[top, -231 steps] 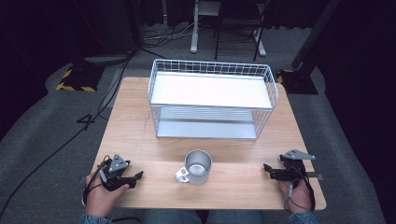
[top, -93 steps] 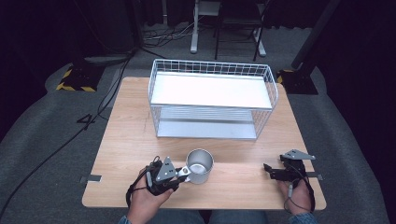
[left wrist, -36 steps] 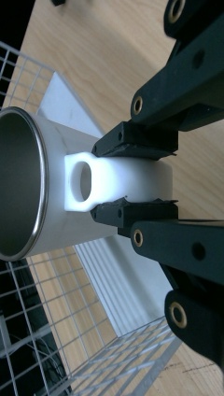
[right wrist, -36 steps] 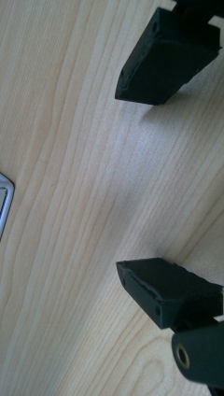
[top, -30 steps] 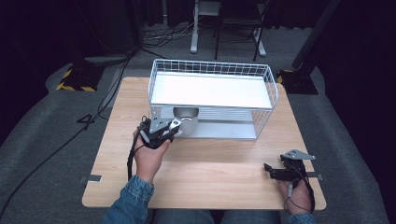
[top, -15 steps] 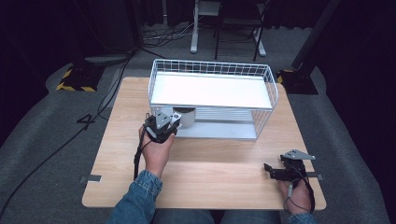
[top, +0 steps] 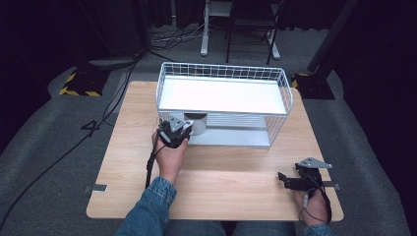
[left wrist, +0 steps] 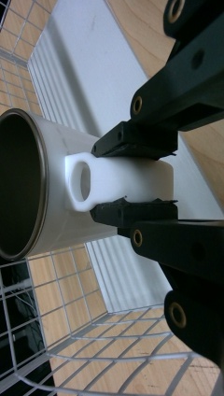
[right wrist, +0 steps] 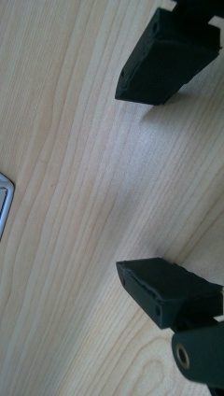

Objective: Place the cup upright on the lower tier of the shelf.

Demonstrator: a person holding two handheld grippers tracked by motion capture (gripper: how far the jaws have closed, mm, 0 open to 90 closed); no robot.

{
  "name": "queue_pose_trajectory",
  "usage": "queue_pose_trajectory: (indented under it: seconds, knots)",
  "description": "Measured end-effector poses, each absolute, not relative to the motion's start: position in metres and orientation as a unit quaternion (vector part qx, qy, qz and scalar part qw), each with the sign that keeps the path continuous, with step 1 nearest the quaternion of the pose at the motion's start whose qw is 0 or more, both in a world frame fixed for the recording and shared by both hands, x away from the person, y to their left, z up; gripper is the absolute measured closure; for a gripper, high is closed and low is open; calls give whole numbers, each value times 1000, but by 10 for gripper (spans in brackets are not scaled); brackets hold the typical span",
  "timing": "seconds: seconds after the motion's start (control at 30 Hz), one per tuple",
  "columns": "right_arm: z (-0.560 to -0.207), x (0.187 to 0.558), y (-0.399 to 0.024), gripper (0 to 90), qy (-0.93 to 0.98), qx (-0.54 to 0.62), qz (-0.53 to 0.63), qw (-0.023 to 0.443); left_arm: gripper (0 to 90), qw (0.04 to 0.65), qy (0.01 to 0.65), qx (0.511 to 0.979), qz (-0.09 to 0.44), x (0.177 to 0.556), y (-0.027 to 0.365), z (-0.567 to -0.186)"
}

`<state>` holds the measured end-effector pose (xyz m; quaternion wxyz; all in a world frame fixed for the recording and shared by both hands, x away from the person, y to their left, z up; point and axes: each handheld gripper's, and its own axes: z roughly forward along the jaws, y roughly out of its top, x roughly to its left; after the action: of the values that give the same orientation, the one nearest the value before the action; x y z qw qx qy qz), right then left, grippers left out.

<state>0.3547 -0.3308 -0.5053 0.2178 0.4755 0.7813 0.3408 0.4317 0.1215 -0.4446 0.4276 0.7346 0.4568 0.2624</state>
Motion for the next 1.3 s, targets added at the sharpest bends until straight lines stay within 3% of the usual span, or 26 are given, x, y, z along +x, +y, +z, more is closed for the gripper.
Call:
queue_pose_trajectory:
  seconds: [0.6,0.87,1.3]
  knots:
    - [-505,355,-331,149,781,475,341,218,704,426,465,737,244,435,122,-449]
    - [-505,355,-331,149,781,475,341,218,548,432,468,730,249,435,121,-447]
    - [-505,355,-331,149,781,475,341,218,478,442,454,730,255,423,122,-437]
